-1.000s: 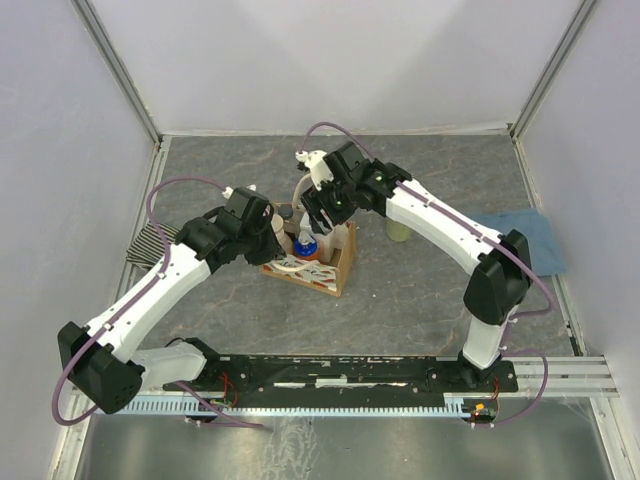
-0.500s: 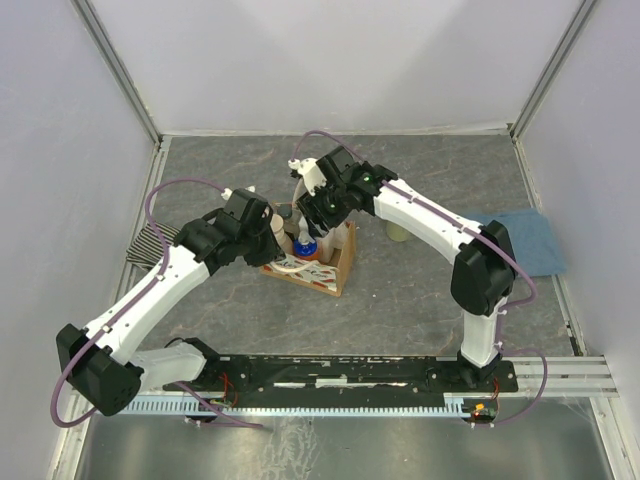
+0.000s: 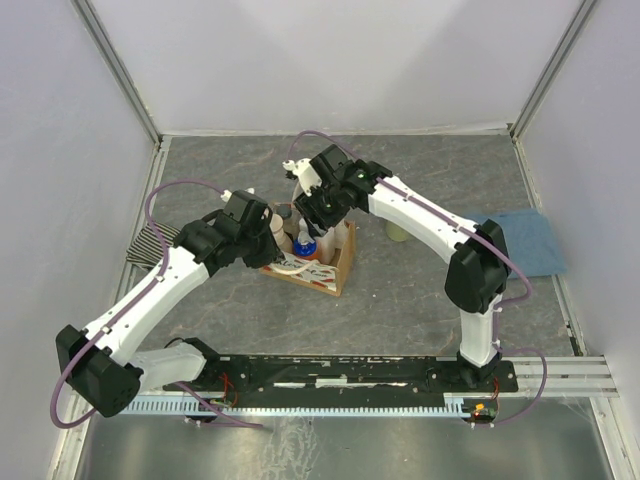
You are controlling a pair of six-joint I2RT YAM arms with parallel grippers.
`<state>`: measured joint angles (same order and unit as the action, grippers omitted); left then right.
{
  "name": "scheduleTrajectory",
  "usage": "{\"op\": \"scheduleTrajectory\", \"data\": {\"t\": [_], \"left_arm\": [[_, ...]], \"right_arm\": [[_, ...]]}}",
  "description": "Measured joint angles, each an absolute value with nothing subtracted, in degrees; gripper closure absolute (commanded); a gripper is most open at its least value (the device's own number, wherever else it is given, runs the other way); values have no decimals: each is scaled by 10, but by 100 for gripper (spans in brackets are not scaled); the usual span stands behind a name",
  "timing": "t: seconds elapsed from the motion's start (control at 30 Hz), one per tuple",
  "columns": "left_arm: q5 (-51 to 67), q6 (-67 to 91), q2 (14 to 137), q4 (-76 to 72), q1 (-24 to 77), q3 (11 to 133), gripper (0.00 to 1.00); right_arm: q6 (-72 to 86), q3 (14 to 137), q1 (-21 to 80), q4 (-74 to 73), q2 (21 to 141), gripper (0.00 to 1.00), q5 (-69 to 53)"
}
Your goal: Take the personal care products out of the canvas bag
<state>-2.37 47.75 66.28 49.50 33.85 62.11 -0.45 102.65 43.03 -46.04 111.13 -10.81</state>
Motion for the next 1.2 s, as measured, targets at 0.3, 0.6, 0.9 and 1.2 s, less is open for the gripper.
{"op": "scheduleTrajectory", "data": {"t": [0.3,0.6,0.9,1.2], "left_arm": [[-24,477,659,496,338,617,79],[-23,477,657,496,338,611,79],[-23,478,657,496,338,611,79],[-23,477,657,496,338,611,78]], "right_arm": [[-3,1106,434,-543,1096,83,-65],[4,1227,435,-617,1037,83,-13],[9,1211,405,-629,924,82,68],[47,960,316,-553,821,80,82]]}}
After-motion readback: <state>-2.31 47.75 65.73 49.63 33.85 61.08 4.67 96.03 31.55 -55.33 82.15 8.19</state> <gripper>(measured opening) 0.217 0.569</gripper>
